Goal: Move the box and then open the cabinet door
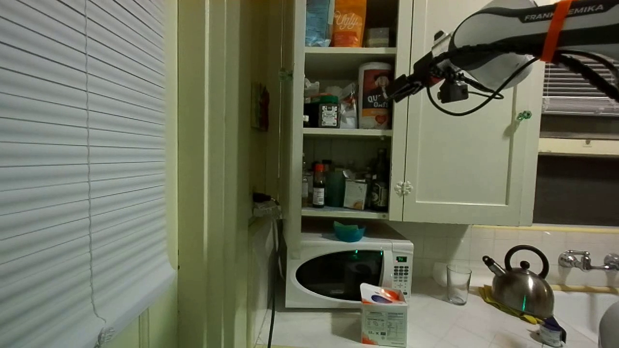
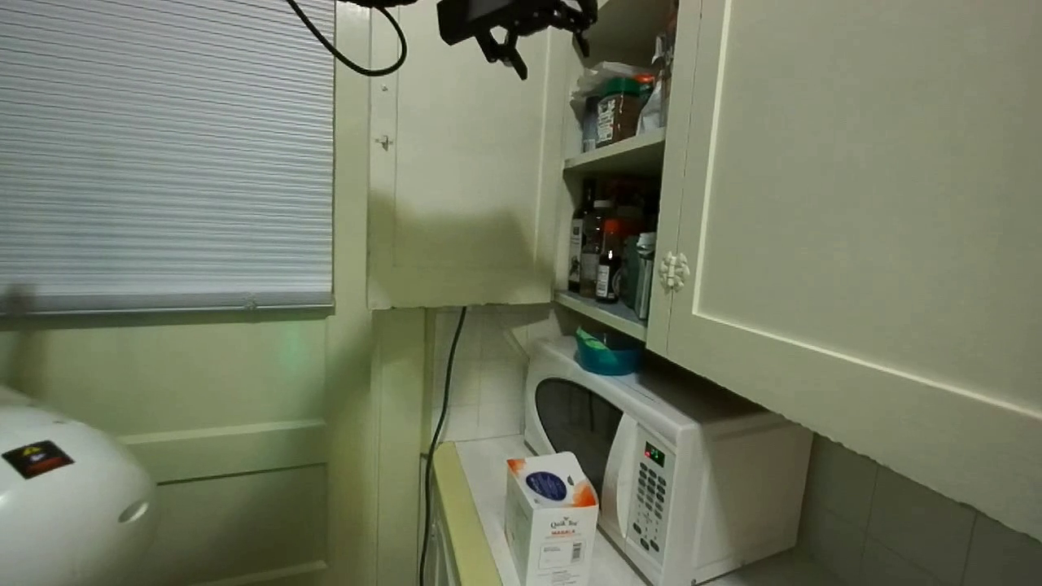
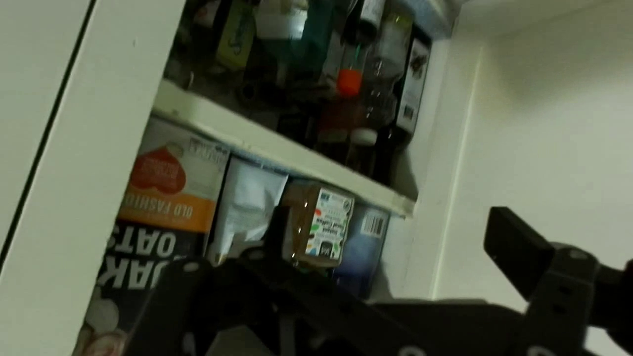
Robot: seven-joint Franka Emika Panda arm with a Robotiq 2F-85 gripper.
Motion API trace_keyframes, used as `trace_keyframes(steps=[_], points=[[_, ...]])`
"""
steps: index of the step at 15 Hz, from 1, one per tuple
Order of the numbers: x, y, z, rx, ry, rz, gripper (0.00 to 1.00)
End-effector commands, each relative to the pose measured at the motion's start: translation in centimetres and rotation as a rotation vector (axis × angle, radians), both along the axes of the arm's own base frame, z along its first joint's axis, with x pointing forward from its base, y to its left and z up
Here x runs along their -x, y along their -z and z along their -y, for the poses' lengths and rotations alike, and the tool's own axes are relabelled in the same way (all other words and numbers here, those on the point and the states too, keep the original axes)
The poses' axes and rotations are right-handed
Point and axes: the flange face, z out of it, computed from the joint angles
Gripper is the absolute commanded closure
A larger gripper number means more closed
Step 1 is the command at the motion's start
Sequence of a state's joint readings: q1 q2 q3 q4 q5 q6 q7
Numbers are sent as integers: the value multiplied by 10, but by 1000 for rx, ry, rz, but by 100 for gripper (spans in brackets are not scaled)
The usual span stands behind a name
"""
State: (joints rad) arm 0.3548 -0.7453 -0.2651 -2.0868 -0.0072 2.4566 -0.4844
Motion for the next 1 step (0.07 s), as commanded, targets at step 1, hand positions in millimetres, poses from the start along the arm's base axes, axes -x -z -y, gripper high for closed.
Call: trace_keyframes(steps=[1], points=[[3,5,2,11,-30,-44,0]])
